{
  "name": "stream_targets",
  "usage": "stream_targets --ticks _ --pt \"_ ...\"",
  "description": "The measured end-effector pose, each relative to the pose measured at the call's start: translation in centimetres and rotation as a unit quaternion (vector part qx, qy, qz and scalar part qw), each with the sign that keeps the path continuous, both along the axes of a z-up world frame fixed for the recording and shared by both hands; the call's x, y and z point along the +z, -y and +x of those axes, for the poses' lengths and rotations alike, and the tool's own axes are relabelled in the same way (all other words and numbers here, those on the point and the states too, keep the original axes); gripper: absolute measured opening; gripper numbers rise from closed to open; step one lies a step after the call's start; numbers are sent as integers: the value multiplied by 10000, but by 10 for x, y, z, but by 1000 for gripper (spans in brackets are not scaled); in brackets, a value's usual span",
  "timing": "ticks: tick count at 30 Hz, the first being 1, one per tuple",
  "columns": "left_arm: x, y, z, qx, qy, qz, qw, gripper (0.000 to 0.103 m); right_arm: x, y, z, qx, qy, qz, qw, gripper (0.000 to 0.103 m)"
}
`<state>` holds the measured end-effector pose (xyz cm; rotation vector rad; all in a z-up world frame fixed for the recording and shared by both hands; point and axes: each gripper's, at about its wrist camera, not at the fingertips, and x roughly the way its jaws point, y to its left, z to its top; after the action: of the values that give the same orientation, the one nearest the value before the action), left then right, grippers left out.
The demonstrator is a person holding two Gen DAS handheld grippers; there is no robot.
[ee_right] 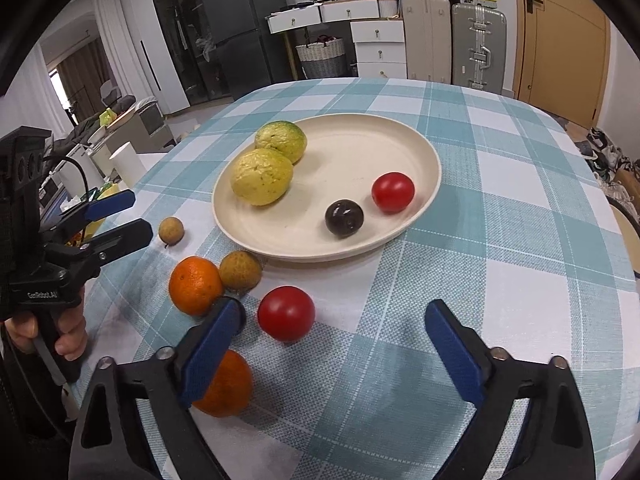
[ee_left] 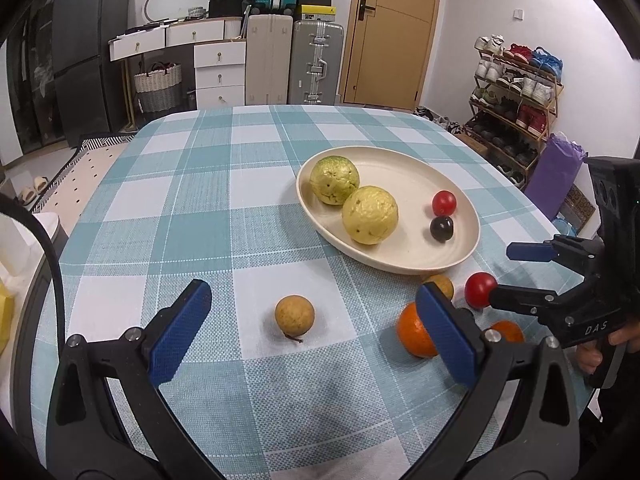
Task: Organize fruits
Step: 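Move the left tool toward the small brown fruit while the right tool grasps a red tomato, then close the left tool on the small brown fruit while the right tool holds the red tomato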
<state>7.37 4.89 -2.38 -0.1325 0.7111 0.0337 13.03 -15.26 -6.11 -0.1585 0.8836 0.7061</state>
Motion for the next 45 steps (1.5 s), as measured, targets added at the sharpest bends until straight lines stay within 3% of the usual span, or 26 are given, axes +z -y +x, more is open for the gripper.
stream_targets --ticks 13,20,26,31,35,45 --pt "-14 -11 10 209 -328 -49 9992 102 -4 -8 -4 216 -182 167 9995 55" --pt "-19 -16 14 275 -450 -145 9985 100 -5 -9 -5 306 -260 263 9988 46" --pt "-23 -16 17 233 -557 -177 9980 87 -7 -9 -5 328 -330 323 9984 45" --pt "-29 -17 22 179 -729 -262 9968 71 -9 -9 -4 329 -373 327 9982 38" --pt "-31 -14 24 103 -796 -260 9964 66 -9 -10 -4 360 -386 331 9981 37" --pt "-33 -10 25 -24 -857 -267 9960 33 -9 -9 -4 347 -383 352 9980 37"
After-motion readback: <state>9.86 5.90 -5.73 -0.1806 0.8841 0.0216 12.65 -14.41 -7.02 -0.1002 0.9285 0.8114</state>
